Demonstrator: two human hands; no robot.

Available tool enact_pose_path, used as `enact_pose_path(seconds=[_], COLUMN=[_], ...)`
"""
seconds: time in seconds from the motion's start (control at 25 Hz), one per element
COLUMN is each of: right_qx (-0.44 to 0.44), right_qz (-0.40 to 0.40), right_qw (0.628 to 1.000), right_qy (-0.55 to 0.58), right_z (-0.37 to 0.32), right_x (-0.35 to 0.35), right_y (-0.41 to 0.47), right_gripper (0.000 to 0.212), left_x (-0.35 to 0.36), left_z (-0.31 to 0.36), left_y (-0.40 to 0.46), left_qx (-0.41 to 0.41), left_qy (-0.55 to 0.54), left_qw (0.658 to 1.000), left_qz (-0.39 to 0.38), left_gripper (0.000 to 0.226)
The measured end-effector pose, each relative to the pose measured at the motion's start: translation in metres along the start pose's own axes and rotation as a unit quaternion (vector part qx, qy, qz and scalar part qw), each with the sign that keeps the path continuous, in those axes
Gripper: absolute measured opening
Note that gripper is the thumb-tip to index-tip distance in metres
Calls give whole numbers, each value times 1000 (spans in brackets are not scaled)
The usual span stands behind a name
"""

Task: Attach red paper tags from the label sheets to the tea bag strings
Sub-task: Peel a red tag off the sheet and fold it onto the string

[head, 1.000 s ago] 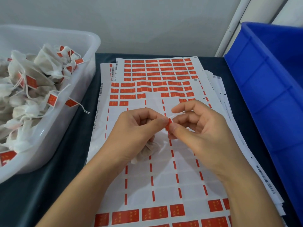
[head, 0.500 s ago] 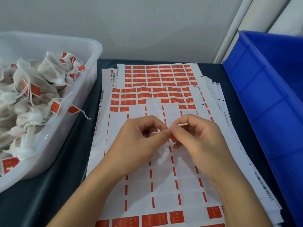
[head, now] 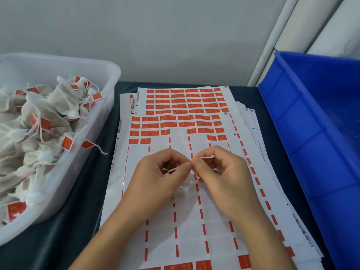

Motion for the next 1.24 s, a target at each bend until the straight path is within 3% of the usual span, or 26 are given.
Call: enact_pose_path(seconds=[0.2,0.36,0.48,0.72,0.96,1.12,1.24], right_qx=[14,16,-13,-171,-257,-285,-335], right_qz=[71,20,-29,-39,-102,-141,-110], right_qw=[997,999,999,983,954,948,928], right_qy=[11,34,44,59,113,5,-123], right_z=[3,-4,-22,-104,-190,-215,-216], right_x=[2,10,18,44,107,148,163], right_y=[4,4,2,18,35,44,47], right_gripper=[4,2,4,11,8,21,13], left_x=[-27,-29,-39,-86,-173,-210,-214], left_z=[6,13,35,90,123,109,78], left_y=[-10,-19,-24,-44,-66,-60,-50], left_qx=[8,5,68,179,180,155,63], left_qy=[191,181,175,157,189,260,347], left_qw=[981,983,980,953,896,861,878], left_qz=[-17,8,72,186,360,408,323], left_gripper=[13,2,2,6,3,7,18])
Point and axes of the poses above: each hand's wrist, its own y-axis towards the middle knuckle, its own x-axis out of the palm, z = x × y, the point moved 1 cm from there along y, towards the middle knuckle, and after that the axes turned 13 degrees about -y, right-handed, at the moved point
